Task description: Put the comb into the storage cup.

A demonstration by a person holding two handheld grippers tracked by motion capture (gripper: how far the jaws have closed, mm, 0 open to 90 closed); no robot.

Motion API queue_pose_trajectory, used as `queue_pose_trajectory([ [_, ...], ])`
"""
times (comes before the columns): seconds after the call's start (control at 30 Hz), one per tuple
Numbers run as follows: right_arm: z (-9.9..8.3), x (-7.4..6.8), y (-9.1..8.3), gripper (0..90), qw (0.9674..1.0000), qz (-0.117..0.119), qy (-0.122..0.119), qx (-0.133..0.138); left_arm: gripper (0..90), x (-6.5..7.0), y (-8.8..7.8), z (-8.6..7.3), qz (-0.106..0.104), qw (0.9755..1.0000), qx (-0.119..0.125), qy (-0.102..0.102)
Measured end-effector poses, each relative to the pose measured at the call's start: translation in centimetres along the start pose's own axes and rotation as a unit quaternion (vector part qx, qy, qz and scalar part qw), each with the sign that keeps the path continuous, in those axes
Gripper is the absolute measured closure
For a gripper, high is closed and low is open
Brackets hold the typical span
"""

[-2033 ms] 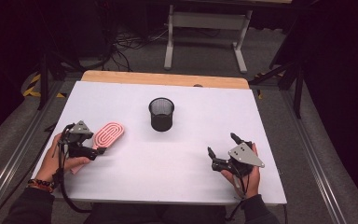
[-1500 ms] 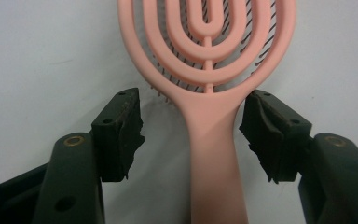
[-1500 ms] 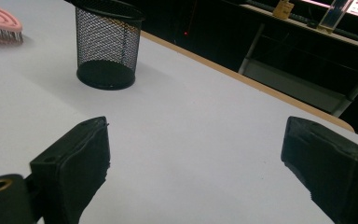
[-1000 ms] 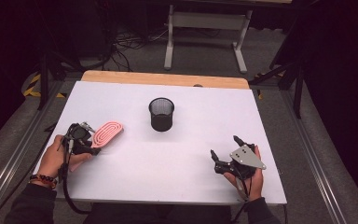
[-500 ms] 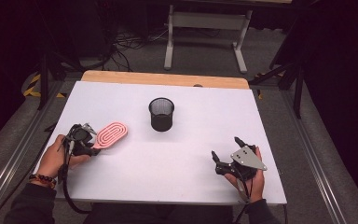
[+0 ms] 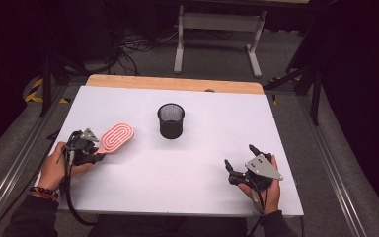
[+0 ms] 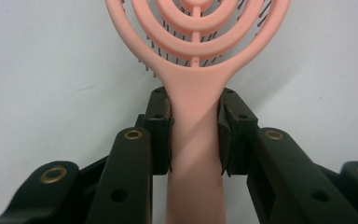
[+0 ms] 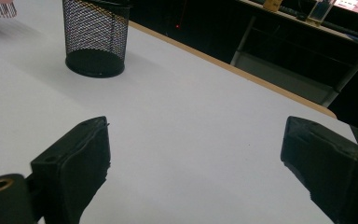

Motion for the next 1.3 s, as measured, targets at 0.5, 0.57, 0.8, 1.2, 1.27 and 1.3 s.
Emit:
queue_pose_trajectory([
  [0.5, 0.0, -0.1, 0.1, 8.8, 1.0000, 0.000, 0.000, -0.003, 69.3, -0.2, -0.8, 0.1, 0.046, 0.9965, 0.068, -0.015],
  [0.57, 0.0, -0.1, 0.1, 8.8, 1.0000, 0.001, 0.001, -0.004, 69.3, -0.2, -0.9, 0.1, 0.048, 0.9960, 0.074, -0.015],
  [0.8, 0.0, -0.1, 0.1, 8.9, 1.0000, 0.000, 0.000, -0.002, 69.3, 0.0, -1.6, 0.3, 0.055, 0.9907, 0.124, -0.011],
  [1.2, -0.1, 0.0, 0.1, 9.4, 1.0000, 0.000, 0.001, -0.005, 69.3, 0.3, -2.8, 0.3, 0.080, 0.9774, 0.196, -0.002],
  [1.27, -0.1, 0.0, 0.1, 9.4, 1.0000, 0.000, 0.001, -0.005, 69.3, 0.3, -2.9, 0.3, 0.080, 0.9759, 0.203, -0.004],
  [1.3, -0.1, 0.0, 0.1, 9.4, 1.0000, 0.000, 0.002, -0.005, 69.3, 0.3, -3.0, 0.3, 0.081, 0.9751, 0.206, -0.003],
])
Point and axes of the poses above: each handheld gripper's, and its own axes: y roughly forward along the jaws, z roughly out of its top, x roughly to its right, the point moved 2 cm from there along y, roughly forward along the jaws, and after that the axes turned 1 degree about x, right-handed, at the moved point
